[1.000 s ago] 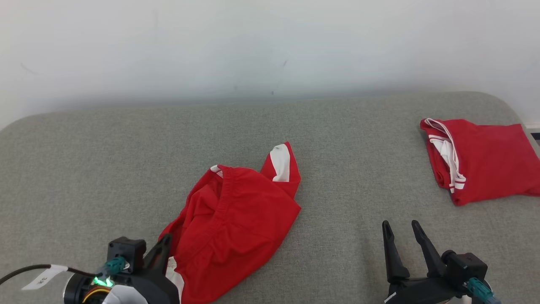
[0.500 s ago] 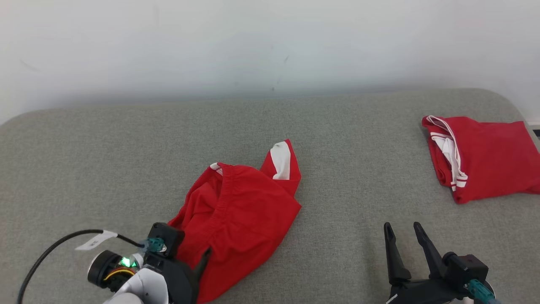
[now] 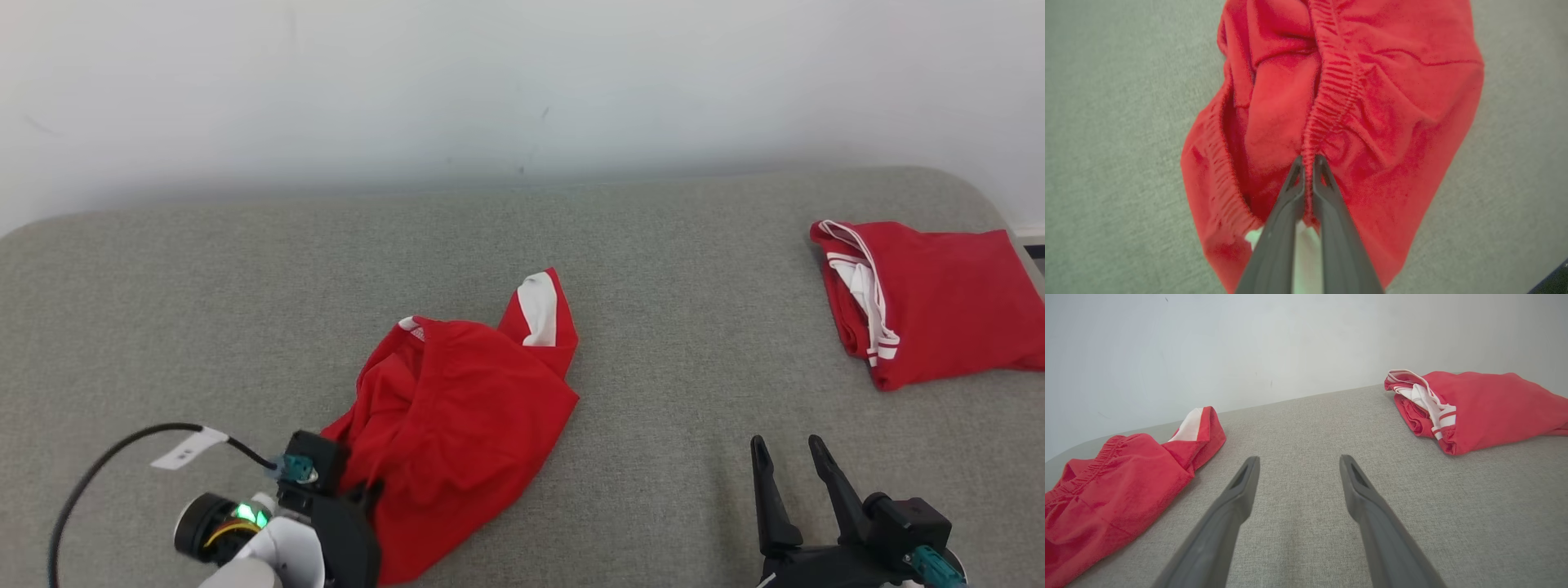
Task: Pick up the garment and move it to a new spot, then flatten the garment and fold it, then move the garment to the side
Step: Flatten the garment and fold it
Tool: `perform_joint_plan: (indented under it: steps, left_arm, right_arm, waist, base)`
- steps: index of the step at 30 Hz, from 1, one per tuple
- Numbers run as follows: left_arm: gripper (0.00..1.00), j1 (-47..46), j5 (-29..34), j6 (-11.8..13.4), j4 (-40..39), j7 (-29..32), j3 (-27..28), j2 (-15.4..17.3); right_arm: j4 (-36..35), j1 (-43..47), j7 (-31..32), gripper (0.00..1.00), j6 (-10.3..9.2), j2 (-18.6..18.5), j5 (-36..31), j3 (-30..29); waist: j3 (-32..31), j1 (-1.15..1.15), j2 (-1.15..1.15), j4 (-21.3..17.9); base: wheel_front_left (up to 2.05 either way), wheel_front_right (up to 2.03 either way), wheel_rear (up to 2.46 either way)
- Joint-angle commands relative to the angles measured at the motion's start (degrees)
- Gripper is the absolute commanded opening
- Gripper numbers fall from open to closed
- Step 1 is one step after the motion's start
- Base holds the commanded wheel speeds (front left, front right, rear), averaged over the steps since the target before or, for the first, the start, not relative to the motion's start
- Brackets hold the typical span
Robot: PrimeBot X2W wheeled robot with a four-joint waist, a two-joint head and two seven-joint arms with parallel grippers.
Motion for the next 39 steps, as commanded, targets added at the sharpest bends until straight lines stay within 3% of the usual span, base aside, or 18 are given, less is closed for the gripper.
perform_joint_plan:
  steps: [1,7,19,27,39]
  left_arm:
    - [0.0,-1.1,-0.5,0.1,-0.3,-1.6,0.8,-0.8]
    - [0.0,-3.8,-0.7,1.6,-5.6,-9.0,4.1,-2.5]
    - [0.0,-7.7,-2.2,4.1,-17.1,-9.7,4.6,-8.0]
    - [0.0,-0.6,-4.8,5.2,-14.2,-11.6,5.1,-8.3]
    - [0.0,6.1,-4.9,5.3,-1.4,-16.9,4.6,-7.6]
  right_arm:
    - [-0.3,0.5,-0.1,1.0,-0.11,0.0,-0.5,-0.2]
    - [-0.3,1.3,-0.1,1.0,-0.12,0.0,-0.1,-0.5]
    - [0.5,1.0,-0.1,1.0,-0.12,0.0,0.6,-0.5]
    - [0.3,1.2,-0.1,1.0,-0.12,0.0,0.4,-0.5]
    - [1.1,0.5,-0.1,1.0,-0.12,0.0,0.2,0.4]
  waist:
    - [-0.2,0.0,0.0,0.4]
    - [-0.8,0.0,0.0,2.3]
    - [-2.8,0.0,0.0,4.2]
    - [-2.1,0.0,0.0,4.0]
    - [-2.1,0.0,0.0,4.0]
  base:
    - [0.0,0.0,0.0]
    - [0.0,0.0,0.0]
    - [0.0,0.0,0.0]
    - [0.0,0.0,0.0]
    - [0.0,0.0,0.0]
